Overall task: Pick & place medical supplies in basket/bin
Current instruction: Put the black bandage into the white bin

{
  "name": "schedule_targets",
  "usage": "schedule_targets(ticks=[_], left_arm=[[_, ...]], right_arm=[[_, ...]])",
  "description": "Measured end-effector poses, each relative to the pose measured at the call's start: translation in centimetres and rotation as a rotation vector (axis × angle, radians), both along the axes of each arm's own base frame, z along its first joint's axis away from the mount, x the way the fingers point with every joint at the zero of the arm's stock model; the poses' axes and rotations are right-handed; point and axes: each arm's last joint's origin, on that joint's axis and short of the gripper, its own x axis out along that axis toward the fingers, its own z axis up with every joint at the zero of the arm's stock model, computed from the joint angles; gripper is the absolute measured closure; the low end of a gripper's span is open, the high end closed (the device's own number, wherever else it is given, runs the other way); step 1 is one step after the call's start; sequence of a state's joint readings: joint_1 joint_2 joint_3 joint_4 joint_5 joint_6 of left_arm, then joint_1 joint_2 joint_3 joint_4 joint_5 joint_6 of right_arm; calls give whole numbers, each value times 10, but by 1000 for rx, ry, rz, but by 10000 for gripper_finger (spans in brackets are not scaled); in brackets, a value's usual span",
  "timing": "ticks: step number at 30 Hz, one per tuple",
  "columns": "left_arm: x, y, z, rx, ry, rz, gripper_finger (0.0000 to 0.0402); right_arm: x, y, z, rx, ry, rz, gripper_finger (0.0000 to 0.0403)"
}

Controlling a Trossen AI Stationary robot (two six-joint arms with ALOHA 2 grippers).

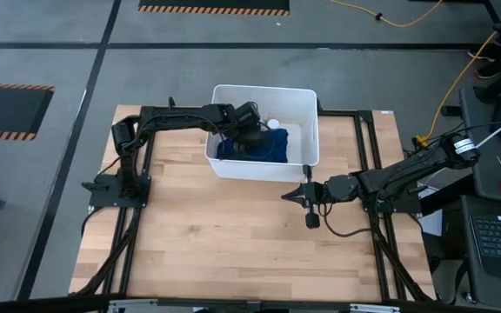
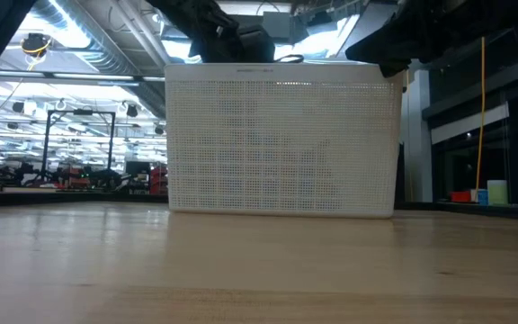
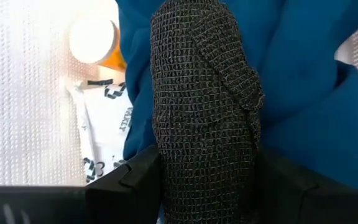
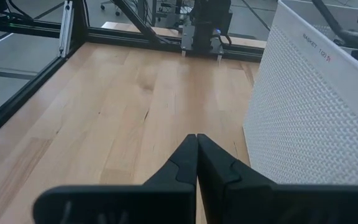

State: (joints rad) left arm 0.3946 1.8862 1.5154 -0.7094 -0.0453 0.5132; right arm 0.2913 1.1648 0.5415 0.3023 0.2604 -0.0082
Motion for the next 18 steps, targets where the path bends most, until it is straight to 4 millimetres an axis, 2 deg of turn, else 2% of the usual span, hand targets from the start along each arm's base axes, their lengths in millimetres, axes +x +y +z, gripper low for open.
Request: schedule_targets(ticks=[10, 18], left_arm=[[0, -1, 1, 3, -4, -10, 204], [3, -8, 1, 41, 11, -9, 163]], right_arm=[[0, 0, 0, 0, 0, 0, 395], [0, 0, 0, 0, 0, 0, 395]])
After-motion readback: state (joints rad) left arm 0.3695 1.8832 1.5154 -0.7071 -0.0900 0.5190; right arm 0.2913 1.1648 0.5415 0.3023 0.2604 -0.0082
